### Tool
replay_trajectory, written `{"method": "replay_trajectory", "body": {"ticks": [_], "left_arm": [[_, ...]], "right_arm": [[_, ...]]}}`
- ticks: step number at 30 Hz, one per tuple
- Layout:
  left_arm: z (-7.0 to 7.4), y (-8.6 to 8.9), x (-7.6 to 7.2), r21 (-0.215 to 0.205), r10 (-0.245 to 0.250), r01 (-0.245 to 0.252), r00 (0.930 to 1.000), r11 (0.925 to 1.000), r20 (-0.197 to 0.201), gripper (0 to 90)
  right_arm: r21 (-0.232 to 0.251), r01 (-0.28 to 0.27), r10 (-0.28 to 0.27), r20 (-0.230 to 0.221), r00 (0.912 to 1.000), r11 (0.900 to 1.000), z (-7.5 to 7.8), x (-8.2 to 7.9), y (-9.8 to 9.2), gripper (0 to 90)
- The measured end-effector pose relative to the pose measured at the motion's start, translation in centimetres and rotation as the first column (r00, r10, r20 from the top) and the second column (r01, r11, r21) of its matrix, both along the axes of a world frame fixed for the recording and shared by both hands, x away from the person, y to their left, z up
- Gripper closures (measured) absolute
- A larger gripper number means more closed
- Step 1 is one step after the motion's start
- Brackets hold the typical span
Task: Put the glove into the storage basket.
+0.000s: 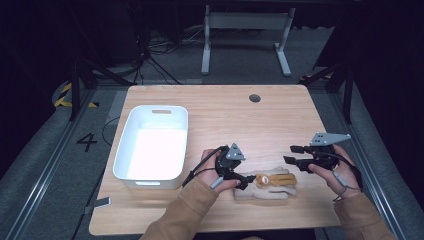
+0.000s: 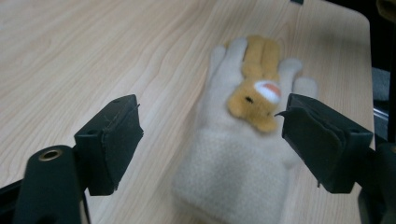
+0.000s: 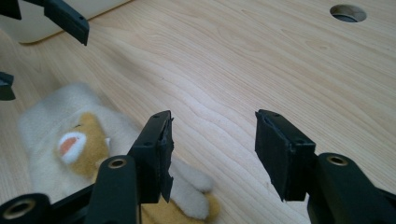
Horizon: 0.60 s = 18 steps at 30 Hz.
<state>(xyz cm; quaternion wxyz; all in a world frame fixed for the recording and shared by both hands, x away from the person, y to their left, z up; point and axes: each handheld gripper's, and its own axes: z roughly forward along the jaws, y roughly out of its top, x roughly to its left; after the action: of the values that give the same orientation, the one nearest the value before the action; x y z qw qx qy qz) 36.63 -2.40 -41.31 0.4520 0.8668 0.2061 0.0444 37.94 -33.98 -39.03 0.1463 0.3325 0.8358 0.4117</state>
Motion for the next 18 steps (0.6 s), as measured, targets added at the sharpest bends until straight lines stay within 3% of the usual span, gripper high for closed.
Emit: {"method": "replay_trajectory", "body": {"ticks": [9,10,11,12,13,18], "left_arm": [[-1.6,-0.6,-0.6,-0.007,-0.069,0.069,0.9972,0.9976,0.030,20.4],[-2.0,-0.8,-0.6,-0.008,-0.116,0.116,0.9916,0.9932,0.058,20.6],[-2.0,-0.8,-0.6,-0.008,-0.116,0.116,0.9916,0.9932,0.058,20.6],[-2.1,-0.8,-0.6,0.003,-0.150,0.150,0.9859,0.9887,0.075,20.6],[-2.3,-0.7,-0.5,0.001,-0.169,0.169,0.9831,0.9856,0.070,20.2],[-3.0,-1.0,-0.3,0.014,-0.148,0.147,0.9885,0.9890,0.031,20.1]], "right_arm": [[0.020,0.015,-0.015,0.005,0.9999,1.000,0.0,0.2,-0.7,47.1],[0.025,0.017,-0.017,0.007,0.9998,1.000,0.0,0.2,-0.8,47.0],[0.025,0.017,-0.017,0.007,0.9998,1.000,0.0,0.2,-0.8,47.0],[0.028,0.016,-0.016,0.008,0.9998,0.999,0.0,0.2,-0.9,47.0],[0.031,0.014,-0.014,0.009,0.9999,0.999,0.0,0.2,-0.9,47.0],[0.045,0.001,-0.001,0.003,1.0000,0.999,-0.1,0.2,-0.8,46.9]]}}
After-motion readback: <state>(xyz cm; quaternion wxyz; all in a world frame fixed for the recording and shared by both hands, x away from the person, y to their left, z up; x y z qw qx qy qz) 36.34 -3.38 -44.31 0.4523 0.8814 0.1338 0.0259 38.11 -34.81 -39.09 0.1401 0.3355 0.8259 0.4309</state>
